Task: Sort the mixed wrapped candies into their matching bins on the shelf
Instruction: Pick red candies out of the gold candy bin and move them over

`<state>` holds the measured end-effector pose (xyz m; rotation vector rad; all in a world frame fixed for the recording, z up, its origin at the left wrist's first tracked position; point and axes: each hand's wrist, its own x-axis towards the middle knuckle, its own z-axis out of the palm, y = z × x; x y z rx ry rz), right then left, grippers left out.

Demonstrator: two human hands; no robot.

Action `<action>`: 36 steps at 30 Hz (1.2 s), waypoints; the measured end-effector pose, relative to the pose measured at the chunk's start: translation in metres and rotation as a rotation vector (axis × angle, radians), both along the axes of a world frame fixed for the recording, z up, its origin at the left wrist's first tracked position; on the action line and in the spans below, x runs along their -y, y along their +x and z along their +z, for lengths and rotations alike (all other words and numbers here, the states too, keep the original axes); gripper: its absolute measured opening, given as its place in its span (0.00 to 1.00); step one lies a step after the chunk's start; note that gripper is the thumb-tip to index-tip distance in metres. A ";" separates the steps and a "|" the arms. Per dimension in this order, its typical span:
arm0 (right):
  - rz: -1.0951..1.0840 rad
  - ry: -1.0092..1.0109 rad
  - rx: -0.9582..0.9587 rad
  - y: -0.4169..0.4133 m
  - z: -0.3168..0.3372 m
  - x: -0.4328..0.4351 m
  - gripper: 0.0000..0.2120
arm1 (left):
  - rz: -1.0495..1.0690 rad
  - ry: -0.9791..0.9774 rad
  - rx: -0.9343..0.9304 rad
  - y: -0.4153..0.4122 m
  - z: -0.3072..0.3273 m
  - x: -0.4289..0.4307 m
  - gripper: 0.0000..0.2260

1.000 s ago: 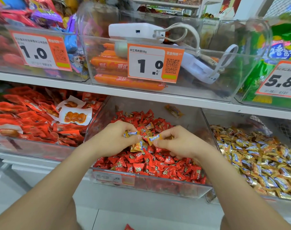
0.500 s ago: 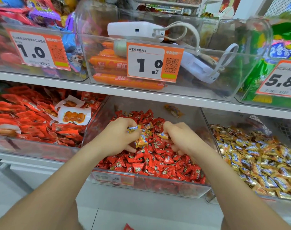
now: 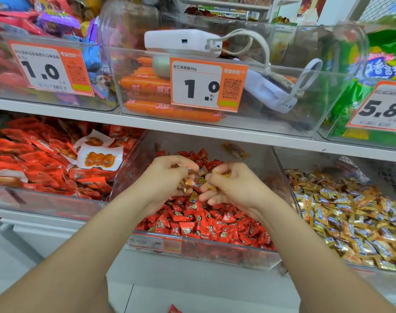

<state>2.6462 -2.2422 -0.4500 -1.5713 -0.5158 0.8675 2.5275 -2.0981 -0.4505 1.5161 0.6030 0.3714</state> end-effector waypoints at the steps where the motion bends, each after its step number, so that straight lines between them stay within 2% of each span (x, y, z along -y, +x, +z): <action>1: -0.008 -0.007 0.006 0.001 -0.001 -0.002 0.11 | 0.034 -0.081 0.005 0.001 0.002 0.000 0.11; 3: 0.009 -0.097 0.174 0.004 -0.005 -0.004 0.12 | 0.086 -0.251 -0.003 0.002 0.005 -0.001 0.11; 6: 0.068 -0.319 0.611 0.010 -0.010 -0.008 0.11 | 0.119 -0.494 -0.007 0.002 0.008 -0.003 0.10; 9: 0.175 -0.469 0.844 0.012 -0.014 -0.013 0.11 | 0.106 -0.625 0.000 0.001 0.008 -0.004 0.07; 11: 0.231 -0.549 0.905 0.013 -0.017 -0.017 0.09 | 0.077 -0.640 -0.008 0.000 0.009 -0.005 0.04; 14: 0.299 -0.589 0.924 0.012 -0.019 -0.023 0.04 | 0.036 -0.546 -0.031 0.000 0.004 -0.006 0.09; 17: 0.306 -0.541 0.896 0.012 -0.017 -0.025 0.03 | 0.066 -0.525 0.000 0.002 0.003 -0.007 0.13; 20: 0.204 -0.505 0.797 0.016 -0.009 -0.024 0.12 | 0.114 -0.531 0.044 0.003 0.005 -0.011 0.13; 22: 0.147 -0.510 0.754 0.020 -0.005 -0.022 0.17 | 0.157 -0.419 0.056 0.006 0.003 -0.015 0.12; 23: 0.143 -0.526 0.738 0.022 -0.004 -0.021 0.18 | 0.176 -0.301 0.042 0.007 0.001 -0.018 0.11; 26: 0.160 -0.564 0.629 0.028 -0.004 -0.017 0.14 | 0.190 0.151 -0.074 0.013 -0.007 -0.028 0.11; 28: 0.148 -0.513 0.563 0.033 -0.006 -0.018 0.10 | 0.140 0.353 -0.165 0.017 -0.010 -0.030 0.15; 30: 0.108 -0.499 0.652 0.038 -0.008 -0.021 0.07 | 0.101 0.459 -0.217 0.023 -0.010 -0.026 0.19; 33: 0.079 -0.552 0.857 0.044 -0.015 -0.032 0.12 | 0.154 0.536 -0.262 0.032 -0.009 -0.019 0.25; 36: 0.128 -0.537 0.889 0.047 -0.016 -0.037 0.19 | 0.205 0.780 -0.303 0.040 -0.017 -0.022 0.29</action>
